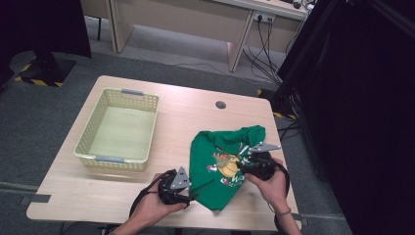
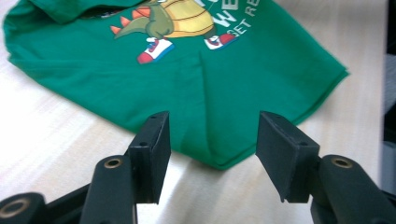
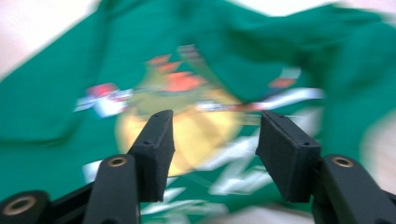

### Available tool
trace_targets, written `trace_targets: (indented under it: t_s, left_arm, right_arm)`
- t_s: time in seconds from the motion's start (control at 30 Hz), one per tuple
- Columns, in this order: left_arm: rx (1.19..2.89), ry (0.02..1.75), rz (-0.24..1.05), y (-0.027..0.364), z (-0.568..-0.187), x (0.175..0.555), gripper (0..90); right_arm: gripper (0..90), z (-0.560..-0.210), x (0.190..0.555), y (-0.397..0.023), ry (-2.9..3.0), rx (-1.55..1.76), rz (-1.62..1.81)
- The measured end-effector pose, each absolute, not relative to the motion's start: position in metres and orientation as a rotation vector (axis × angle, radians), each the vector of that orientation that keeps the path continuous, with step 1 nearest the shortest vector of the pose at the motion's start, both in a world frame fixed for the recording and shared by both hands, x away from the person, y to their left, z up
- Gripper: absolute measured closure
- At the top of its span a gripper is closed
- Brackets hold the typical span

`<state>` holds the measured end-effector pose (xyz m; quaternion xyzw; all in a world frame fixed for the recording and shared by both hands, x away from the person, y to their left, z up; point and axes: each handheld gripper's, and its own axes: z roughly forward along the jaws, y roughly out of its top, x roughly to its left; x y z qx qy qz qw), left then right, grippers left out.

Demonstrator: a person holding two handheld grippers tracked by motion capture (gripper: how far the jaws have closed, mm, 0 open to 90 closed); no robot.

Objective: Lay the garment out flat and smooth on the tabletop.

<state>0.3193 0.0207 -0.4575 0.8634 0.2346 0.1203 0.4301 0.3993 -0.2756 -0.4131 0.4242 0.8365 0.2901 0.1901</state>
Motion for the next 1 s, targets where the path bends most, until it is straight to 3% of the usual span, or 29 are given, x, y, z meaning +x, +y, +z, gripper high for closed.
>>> trace_targets:
  t_s: [0.4,1.0]
  left_arm:
    - [2.217,0.534,0.433,0.000,-0.461,0.336,45.2]
    - [2.258,0.514,0.463,-0.031,-0.463,0.359,49.0]
  right_arm:
    - [45.7,-0.448,0.386,-0.246,2.485,1.185,0.761]
    - [45.9,-0.457,0.382,-0.246,2.466,1.199,0.788]
